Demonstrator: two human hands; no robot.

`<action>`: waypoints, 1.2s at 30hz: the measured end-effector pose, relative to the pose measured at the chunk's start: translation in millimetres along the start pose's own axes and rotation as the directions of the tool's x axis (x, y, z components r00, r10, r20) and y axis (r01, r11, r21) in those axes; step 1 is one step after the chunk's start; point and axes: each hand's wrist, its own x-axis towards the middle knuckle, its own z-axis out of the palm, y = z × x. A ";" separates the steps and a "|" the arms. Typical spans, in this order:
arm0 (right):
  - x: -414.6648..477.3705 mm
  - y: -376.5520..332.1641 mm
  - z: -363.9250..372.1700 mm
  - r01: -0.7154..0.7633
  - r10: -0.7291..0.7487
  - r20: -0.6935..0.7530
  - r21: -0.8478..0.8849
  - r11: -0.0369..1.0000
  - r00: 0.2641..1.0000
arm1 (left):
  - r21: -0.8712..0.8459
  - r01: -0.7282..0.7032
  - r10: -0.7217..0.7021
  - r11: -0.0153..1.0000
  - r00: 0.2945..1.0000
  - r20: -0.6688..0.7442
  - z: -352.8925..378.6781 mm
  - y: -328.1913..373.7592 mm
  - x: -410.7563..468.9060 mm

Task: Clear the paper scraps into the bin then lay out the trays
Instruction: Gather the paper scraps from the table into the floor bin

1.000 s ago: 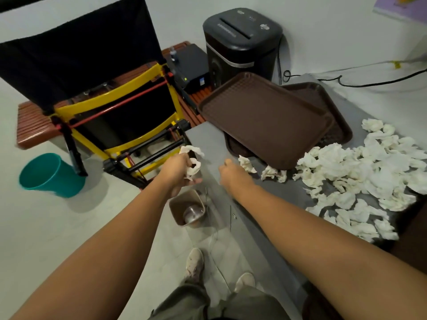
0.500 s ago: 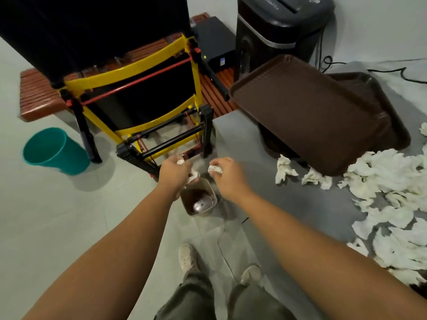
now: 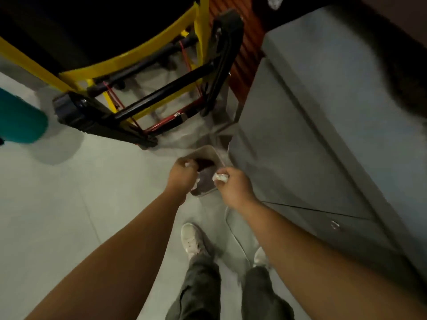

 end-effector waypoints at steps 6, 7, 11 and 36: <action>53.6 61.8 48.3 -0.097 0.096 -0.013 -0.042 0.994 0.995 | 0.176 -0.011 -0.019 0.984 0.986 0.165 35.0 -70.4 99.0; 58.4 70.4 52.6 -0.112 0.111 -0.018 -0.033 0.993 0.994 | 0.229 -0.027 -0.015 0.973 0.984 0.180 39.9 -81.1 114.2; 73.2 99.6 65.7 -0.144 0.144 -0.017 -0.032 0.989 0.989 | 0.309 0.003 -0.064 0.951 0.980 0.188 57.0 -118.5 167.0; 213.4 162.6 175.2 0.013 0.027 0.075 -0.484 0.875 0.997 | 0.547 -0.349 0.347 0.761 0.931 0.111 38.9 -182.3 202.1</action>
